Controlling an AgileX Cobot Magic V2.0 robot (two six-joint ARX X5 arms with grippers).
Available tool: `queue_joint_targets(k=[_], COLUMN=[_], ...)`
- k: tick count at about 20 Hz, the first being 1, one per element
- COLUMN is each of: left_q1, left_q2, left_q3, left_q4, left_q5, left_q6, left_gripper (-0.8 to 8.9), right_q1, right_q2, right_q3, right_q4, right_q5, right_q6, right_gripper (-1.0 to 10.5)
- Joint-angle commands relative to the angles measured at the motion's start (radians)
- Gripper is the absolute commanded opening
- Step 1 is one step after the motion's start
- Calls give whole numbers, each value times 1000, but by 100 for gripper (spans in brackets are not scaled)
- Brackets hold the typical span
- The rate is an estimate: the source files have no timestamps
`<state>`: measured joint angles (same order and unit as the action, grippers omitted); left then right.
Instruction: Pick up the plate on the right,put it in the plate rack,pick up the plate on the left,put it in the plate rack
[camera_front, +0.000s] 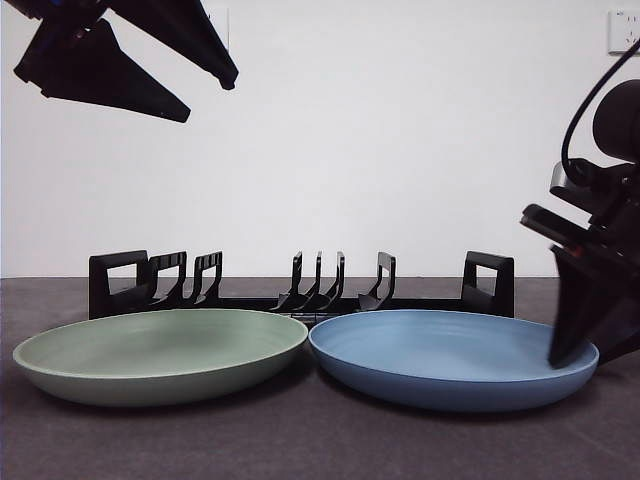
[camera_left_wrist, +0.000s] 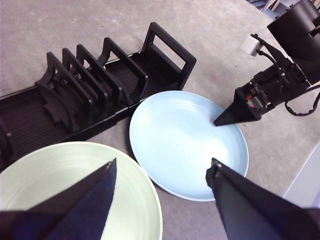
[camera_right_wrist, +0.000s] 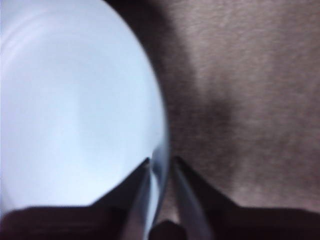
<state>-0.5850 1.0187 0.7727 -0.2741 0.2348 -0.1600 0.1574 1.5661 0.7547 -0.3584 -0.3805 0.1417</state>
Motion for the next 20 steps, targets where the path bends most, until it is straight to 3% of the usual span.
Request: queue_joint_targets(k=[1,3,7,11,16,18,20], left_q1=[-5,-8,-84,-237,-444,-489,-500], left_q2=[0,0,0,0,16,47,85], left_q3=[2,2,2,2,2,2,2], left_q4=[-14,-32,-68,-96,-95,-98,-108], left_q5=[-3,-1,-14,-142,-358,-445,-471], left_q6=[31,38,197,337,595,665,695], left_gripper=[314,314,315,314,313,313,313], right_q1=[3,3,3,3,63,106,147], right_q2=[13,-5,-124,-284,-319,-319,-319], right_q3=[-14,-14,-13,-10,111,144,166], right_q4=[-5,-8,-33,-51,-220,-234,-264], right_q5=[21,21,36,39,39,37,38], right_q6=[7,34,56,114,118,119,119], right_gripper=[-12,-12,-12,-12,-12,-12,-12])
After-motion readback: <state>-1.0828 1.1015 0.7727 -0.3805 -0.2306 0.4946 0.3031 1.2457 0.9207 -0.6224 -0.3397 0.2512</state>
